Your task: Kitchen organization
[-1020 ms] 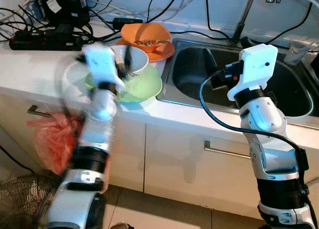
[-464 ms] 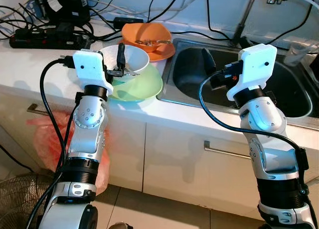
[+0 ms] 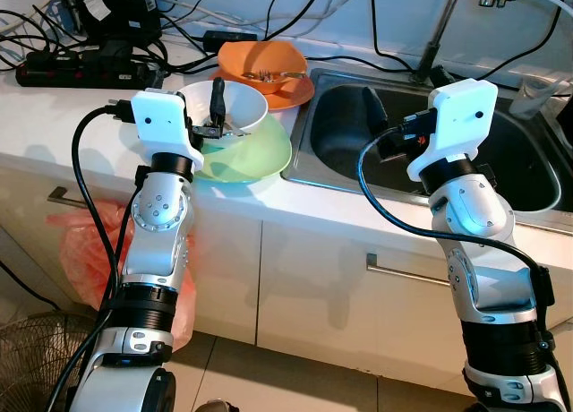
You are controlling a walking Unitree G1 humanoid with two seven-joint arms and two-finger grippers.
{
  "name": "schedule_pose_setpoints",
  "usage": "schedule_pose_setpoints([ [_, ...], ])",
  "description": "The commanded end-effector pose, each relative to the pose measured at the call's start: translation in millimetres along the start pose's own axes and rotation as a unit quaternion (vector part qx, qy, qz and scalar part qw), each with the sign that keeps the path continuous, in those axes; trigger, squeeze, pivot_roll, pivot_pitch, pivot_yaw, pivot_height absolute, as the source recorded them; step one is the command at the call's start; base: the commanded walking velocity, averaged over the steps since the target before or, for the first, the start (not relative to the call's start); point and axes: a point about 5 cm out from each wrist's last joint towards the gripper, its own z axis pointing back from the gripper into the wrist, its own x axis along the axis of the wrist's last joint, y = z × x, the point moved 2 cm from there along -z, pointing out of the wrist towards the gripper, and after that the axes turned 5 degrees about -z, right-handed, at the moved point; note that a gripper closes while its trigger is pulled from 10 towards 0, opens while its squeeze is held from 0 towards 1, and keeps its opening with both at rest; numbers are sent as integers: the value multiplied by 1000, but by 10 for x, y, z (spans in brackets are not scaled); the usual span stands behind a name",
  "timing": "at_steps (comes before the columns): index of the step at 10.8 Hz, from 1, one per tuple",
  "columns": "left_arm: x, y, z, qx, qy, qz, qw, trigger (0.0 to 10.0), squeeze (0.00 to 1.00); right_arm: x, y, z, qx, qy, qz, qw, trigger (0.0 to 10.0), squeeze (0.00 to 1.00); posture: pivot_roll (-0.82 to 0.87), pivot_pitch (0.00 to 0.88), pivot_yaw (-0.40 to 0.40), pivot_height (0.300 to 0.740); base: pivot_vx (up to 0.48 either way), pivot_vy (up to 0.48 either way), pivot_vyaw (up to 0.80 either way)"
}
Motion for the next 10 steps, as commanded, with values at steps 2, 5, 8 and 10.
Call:
schedule_pose_setpoints([
  [2, 56, -25, -23, -8, -10, -5, 1000, 10000, 1000, 39, -16, -18, 0, -7, 3, 1000, 10000, 0, 26, 17, -61, 740, 0, 0, 0],
  [5, -146, -180, 398, -60, 43, -7, 997, 10000, 0, 23, 32, -40, 10, -5, -1, 1000, 10000, 0, 36, 19, -69, 740, 0, 0, 0],
  [8, -81, -149, 337, -56, 40, -8, 998, 10000, 0, 30, 23, -34, 6, -7, -1, 1000, 10000, 0, 34, 17, -60, 740, 0, 0, 0],
  [10, -72, -135, 323, -55, 40, -9, 998, 10000, 0, 27, 24, -29, 4, -7, -2, 1000, 10000, 0, 32, 17, -55, 740, 0, 0, 0],
])
